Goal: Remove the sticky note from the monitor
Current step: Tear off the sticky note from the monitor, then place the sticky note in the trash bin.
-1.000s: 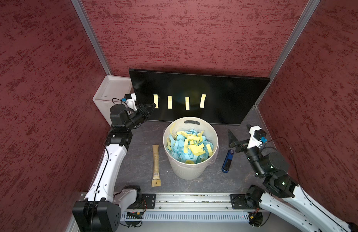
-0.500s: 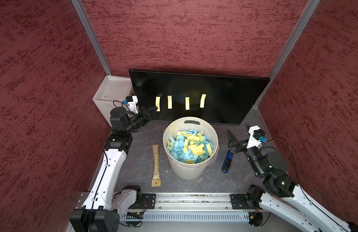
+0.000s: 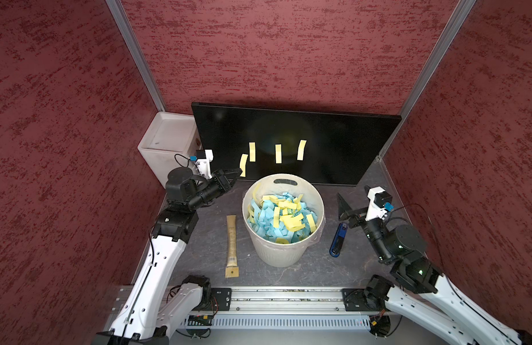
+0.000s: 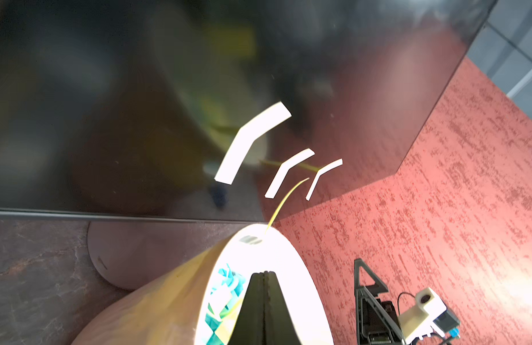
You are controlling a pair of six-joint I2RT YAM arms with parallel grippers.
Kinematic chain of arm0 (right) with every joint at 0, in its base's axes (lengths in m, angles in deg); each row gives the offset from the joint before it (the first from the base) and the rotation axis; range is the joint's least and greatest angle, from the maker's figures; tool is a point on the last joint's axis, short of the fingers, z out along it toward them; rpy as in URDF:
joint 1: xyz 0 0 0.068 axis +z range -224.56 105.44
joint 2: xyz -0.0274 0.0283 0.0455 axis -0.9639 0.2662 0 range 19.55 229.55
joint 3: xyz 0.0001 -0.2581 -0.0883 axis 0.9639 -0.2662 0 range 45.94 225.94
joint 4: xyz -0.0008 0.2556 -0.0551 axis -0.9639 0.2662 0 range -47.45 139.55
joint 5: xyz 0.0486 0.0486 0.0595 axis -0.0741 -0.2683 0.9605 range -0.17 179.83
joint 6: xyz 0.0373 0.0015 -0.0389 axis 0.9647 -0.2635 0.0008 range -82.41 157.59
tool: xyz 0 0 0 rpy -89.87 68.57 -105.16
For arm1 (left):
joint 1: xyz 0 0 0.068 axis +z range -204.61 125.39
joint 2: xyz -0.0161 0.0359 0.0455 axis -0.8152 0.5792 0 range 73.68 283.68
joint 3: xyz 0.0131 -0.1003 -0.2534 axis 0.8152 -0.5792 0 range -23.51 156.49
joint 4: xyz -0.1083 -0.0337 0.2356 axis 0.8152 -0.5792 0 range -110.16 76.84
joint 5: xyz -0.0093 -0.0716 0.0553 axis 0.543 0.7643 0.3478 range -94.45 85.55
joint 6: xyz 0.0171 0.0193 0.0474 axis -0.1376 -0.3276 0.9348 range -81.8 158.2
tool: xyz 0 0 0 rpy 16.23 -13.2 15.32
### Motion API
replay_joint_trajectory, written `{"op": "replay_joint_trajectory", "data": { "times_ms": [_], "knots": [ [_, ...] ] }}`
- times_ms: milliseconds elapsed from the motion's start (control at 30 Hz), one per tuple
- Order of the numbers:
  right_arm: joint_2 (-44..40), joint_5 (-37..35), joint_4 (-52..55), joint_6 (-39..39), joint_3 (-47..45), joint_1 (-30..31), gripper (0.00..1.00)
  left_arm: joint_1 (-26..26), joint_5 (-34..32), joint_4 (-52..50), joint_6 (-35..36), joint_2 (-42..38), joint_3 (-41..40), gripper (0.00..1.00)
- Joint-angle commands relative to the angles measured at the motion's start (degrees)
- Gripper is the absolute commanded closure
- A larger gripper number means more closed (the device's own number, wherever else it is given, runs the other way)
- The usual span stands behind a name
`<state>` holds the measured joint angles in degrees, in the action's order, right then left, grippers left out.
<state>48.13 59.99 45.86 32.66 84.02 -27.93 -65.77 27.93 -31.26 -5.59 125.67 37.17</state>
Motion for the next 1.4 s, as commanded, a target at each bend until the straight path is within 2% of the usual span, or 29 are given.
{"op": "replay_joint_trajectory", "data": {
  "times_ms": [0,400,533,800,933,1100,1267,1367],
  "knots": [
    [0.24,-0.55,0.21,0.27,1.90,-0.66,0.02,-3.36,-3.63,-4.84,4.75,-1.28,3.05,1.00],
    [0.60,-0.52,0.03,0.27,1.73,-0.68,0.02,-20.20,-18.24,-10.63,14.20,-1.07,4.78,1.00],
    [0.85,-0.39,-0.02,0.36,1.73,-0.66,0.02,-26.95,-26.05,-12.95,18.08,0.23,6.07,1.00],
    [1.13,-0.39,-0.14,0.46,1.55,-0.66,0.02,-35.42,-37.66,-16.79,23.48,4.70,9.26,1.00],
    [1.36,-0.36,-0.06,0.50,1.55,-0.66,0.02,-37.43,-41.87,-18.14,25.32,7.70,10.94,1.00],
    [1.35,-0.34,-0.13,0.52,1.47,-0.64,0.02,-37.78,-43.23,-18.00,26.49,10.35,11.62,1.00],
    [1.57,-0.34,-0.20,0.45,1.40,-0.70,0.02,-37.79,-44.06,-17.50,27.19,11.92,11.71,0.95],
    [1.73,-0.37,-0.24,0.45,1.38,-0.59,0.02,-37.73,-44.20,-17.18,27.42,12.47,11.74,0.87]
  ]
}}
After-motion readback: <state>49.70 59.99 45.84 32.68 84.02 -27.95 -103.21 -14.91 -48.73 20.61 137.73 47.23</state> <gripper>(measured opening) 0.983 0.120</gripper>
